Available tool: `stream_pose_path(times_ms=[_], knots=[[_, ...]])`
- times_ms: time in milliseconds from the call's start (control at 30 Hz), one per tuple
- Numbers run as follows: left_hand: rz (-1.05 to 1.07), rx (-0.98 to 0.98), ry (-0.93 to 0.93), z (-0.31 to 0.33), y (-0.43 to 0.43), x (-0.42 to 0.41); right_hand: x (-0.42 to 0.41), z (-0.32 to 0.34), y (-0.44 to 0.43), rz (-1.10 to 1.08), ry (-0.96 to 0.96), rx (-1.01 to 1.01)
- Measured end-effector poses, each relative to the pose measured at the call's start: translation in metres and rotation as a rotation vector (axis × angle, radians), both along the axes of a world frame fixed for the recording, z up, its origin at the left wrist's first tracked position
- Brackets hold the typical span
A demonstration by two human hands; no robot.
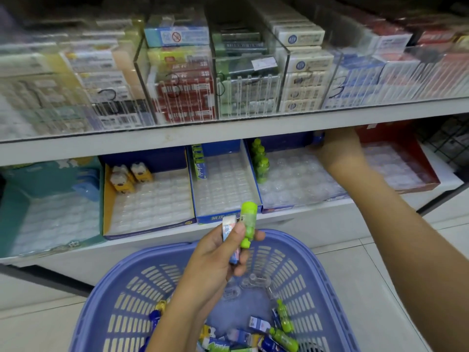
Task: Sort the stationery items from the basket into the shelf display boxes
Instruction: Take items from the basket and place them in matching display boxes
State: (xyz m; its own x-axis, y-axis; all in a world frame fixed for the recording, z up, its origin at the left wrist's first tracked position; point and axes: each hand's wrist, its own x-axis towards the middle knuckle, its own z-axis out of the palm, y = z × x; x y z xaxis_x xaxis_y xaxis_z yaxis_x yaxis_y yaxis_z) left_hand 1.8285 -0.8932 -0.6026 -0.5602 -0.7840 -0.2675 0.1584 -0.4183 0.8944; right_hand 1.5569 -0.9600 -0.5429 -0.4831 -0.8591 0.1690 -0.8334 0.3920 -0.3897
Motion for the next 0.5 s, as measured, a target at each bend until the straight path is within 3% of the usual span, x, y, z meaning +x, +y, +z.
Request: stream_pose_path(times_ms=[67,167,233,433,500], knots=[[0.011,0.014,-0.008,0.001,-0.001,0.004,0.032,0.005,0.026,0.276,-0.109,-0.099],[0.023,0.061,-0.031,0.005,-0.002,0.006,0.08,0.021,0.059,0.837,-0.132,0.083],[0.034,0.076,-0.03,0.01,-0.002,0.006,0.102,0.021,0.069,0.976,-0.086,0.163],[0.019,0.069,-0.013,0.019,-0.003,0.011,0.111,0.009,0.077,0.952,0.039,0.03],[0.046,0.102,0.028,0.02,-0.006,0.011,0.097,0.0,0.067,0.78,-0.048,-0.077]])
